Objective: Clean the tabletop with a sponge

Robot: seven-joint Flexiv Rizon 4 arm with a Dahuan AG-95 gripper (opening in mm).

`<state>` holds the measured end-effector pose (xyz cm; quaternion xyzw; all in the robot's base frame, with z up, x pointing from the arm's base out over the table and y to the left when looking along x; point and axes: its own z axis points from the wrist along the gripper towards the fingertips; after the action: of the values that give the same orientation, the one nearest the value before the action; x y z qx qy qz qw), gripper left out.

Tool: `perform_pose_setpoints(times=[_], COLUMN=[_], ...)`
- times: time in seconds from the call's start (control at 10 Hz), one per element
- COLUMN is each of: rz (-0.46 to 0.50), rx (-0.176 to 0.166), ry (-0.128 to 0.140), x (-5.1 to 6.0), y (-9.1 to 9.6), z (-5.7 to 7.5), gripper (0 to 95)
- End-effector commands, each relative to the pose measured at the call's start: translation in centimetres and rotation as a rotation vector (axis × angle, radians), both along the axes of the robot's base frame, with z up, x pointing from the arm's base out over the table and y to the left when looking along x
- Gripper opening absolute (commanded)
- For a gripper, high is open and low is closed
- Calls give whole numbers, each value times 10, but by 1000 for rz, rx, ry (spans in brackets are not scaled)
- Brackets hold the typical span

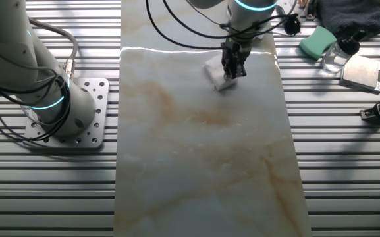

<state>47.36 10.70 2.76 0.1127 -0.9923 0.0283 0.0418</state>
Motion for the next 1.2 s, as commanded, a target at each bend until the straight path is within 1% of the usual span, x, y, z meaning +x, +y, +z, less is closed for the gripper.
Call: perform_pose_setpoints(times=[0.1, 0.4, 0.6, 1.2], rz=[6, 24, 24, 11], rx=[-10, -12, -13, -8], ry=[7, 9, 14, 16], x=[1, 1, 1, 1], y=[0, -1, -1, -1], z=[0, 1, 2, 2], gripper=[0, 0, 0, 0])
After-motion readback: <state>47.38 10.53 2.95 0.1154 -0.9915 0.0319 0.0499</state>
